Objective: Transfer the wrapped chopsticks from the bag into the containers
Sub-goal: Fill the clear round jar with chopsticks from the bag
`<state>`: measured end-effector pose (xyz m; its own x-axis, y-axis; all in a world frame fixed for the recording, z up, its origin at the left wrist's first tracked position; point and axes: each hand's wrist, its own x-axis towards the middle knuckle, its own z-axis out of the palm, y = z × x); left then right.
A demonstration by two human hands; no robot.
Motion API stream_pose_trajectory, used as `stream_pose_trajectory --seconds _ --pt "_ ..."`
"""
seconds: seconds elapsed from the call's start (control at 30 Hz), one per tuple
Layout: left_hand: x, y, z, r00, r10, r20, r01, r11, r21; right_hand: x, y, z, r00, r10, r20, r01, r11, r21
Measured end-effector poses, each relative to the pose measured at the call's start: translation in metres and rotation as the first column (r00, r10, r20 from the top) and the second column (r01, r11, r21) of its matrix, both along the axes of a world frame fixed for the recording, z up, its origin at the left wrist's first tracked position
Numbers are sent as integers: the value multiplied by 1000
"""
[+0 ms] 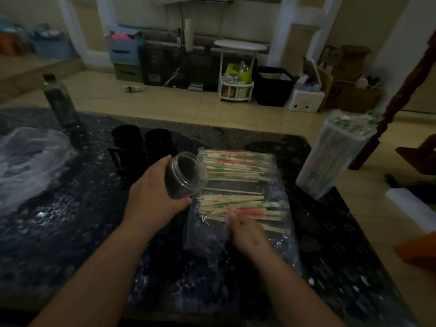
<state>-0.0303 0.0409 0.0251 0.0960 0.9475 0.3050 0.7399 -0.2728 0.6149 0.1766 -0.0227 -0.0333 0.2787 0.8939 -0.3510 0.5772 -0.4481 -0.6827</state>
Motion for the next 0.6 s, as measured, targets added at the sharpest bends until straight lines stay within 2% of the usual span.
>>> stream_pose_trajectory --seconds 0.1,0.2,0.37,0.43,0.5,0.53,0.6 --pt "-3 5 -1 1000 15 -14 -15 1000 -6 -2 2 -6 981 -88 -172 94 995 27" --pt "-5 6 -3 1000 12 -29 -12 1000 -9 -6 5 -10 959 -122 -255 144 987 71" --pt "-5 4 -4 1000 9 -12 -9 1000 -18 -11 5 -15 824 -310 -475 443 874 198" --pt "-4 4 -4 1000 6 -11 -6 1000 -20 -15 4 -12 803 -280 -527 450 863 228" --pt "-3 4 -3 1000 2 -18 -2 1000 -21 -16 -1 -6 842 -167 -513 354 888 293" --pt "-3 4 -2 1000 1 -18 -2 1000 -25 -15 -4 -4 886 -112 -451 288 894 344" --pt "-3 4 -2 1000 -1 -16 1 999 -38 -12 -9 1 986 -2 -167 82 875 477"
